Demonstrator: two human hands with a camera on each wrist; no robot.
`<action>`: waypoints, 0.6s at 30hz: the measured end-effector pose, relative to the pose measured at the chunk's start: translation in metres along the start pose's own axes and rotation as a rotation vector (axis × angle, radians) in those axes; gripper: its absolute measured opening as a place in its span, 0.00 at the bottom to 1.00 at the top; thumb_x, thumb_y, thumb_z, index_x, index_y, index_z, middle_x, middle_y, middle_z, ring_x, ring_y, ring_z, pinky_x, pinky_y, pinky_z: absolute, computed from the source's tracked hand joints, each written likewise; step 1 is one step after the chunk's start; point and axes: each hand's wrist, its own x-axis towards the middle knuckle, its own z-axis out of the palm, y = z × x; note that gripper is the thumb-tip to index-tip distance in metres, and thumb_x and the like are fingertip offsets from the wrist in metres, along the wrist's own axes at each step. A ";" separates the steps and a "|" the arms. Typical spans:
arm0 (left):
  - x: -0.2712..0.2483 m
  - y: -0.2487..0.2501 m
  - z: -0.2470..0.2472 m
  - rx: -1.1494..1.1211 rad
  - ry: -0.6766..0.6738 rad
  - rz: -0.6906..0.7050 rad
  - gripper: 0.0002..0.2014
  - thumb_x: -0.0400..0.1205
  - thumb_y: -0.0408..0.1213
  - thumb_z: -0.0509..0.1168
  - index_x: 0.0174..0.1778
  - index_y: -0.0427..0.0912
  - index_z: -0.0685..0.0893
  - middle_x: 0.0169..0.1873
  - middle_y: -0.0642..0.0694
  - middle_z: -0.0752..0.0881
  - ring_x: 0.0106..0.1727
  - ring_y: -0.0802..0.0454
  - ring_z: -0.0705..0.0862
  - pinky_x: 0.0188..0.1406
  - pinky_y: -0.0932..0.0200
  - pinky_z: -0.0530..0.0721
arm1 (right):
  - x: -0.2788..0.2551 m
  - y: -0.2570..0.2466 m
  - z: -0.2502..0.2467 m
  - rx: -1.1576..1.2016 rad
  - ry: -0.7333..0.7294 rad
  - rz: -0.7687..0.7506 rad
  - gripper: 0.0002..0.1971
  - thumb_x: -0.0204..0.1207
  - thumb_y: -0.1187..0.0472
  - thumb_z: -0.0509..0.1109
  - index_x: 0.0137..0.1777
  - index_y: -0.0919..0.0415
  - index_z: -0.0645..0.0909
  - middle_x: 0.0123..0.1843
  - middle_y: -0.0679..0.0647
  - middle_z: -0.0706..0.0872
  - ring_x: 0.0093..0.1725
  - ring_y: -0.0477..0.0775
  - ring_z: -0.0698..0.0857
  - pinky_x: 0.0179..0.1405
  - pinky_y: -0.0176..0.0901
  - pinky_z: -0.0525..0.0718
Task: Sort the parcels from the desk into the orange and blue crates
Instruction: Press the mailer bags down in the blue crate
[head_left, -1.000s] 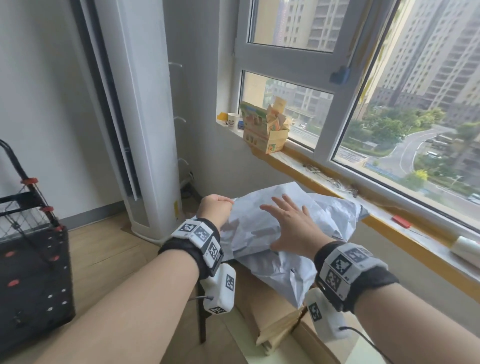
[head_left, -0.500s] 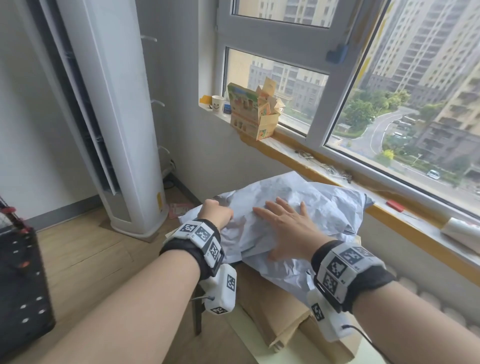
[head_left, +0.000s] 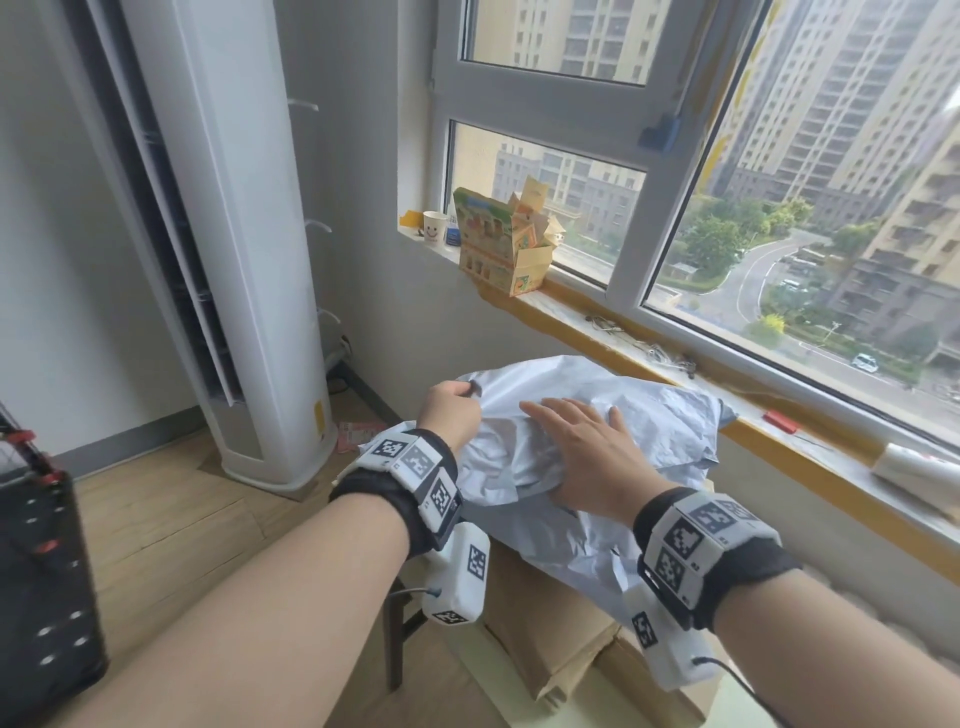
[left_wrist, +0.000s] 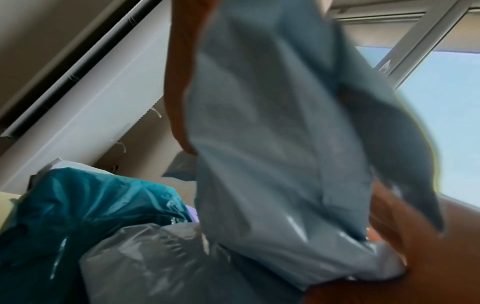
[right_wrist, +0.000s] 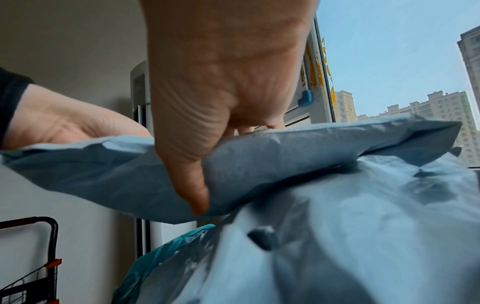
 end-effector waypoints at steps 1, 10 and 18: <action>-0.002 0.004 0.000 -0.017 -0.003 0.011 0.22 0.81 0.21 0.56 0.70 0.36 0.80 0.54 0.42 0.82 0.54 0.46 0.79 0.55 0.59 0.76 | -0.001 0.001 -0.002 0.003 0.021 0.001 0.46 0.72 0.56 0.75 0.86 0.43 0.52 0.84 0.46 0.61 0.84 0.52 0.58 0.82 0.70 0.53; -0.021 0.027 0.006 -0.181 -0.075 0.104 0.26 0.79 0.19 0.54 0.69 0.43 0.79 0.61 0.47 0.82 0.63 0.44 0.82 0.66 0.43 0.81 | -0.017 0.013 -0.022 0.085 0.206 0.025 0.32 0.72 0.65 0.69 0.78 0.47 0.72 0.80 0.44 0.71 0.82 0.51 0.64 0.85 0.64 0.48; -0.025 0.031 0.020 -0.237 -0.145 0.103 0.26 0.78 0.19 0.56 0.67 0.47 0.80 0.61 0.45 0.84 0.60 0.42 0.84 0.63 0.41 0.84 | -0.027 0.026 -0.026 0.080 0.309 0.048 0.21 0.71 0.66 0.66 0.64 0.51 0.80 0.68 0.45 0.81 0.72 0.54 0.75 0.80 0.61 0.62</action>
